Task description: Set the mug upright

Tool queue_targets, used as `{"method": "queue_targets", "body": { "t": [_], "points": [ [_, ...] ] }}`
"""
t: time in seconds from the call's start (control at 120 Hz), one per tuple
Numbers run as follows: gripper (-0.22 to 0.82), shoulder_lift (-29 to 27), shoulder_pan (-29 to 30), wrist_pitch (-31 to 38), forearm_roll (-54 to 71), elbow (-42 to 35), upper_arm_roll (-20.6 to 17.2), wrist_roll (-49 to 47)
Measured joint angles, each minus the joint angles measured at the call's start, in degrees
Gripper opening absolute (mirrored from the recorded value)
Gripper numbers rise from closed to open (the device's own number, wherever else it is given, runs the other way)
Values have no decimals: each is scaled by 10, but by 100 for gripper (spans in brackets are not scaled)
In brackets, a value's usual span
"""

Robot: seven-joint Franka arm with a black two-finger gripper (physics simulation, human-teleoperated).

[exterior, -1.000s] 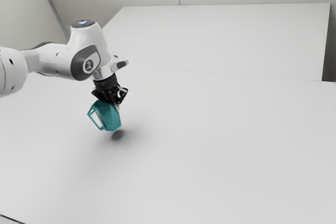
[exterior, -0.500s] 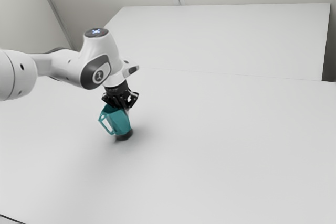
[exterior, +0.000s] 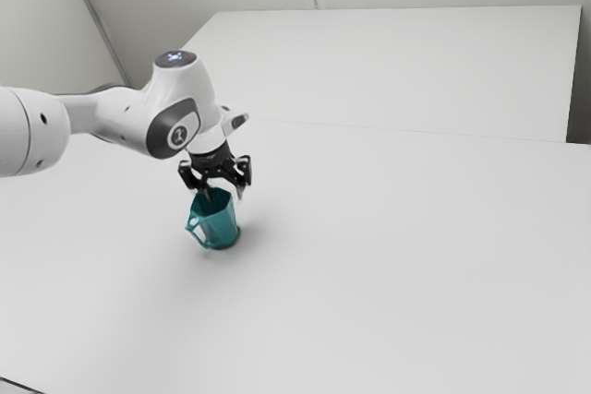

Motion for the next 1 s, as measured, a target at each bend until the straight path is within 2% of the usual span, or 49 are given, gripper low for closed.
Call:
{"method": "queue_targets", "body": {
  "t": [0.108,0.242,0.633,0.667,0.875,0.925,1.0],
  "points": [
    [45,-18,-8,-19,-8,27,-2,-7],
    [52,-37,-13,-71,-24,78,-10,-11],
    [59,-61,-13,-266,-71,234,-3,65],
    [59,-61,-25,-280,-73,246,10,76],
    [60,-70,-213,-334,-80,273,205,137],
    [60,-69,-235,-345,-83,283,227,149],
    [60,-69,-246,-360,-87,296,238,166]
  ]
}}
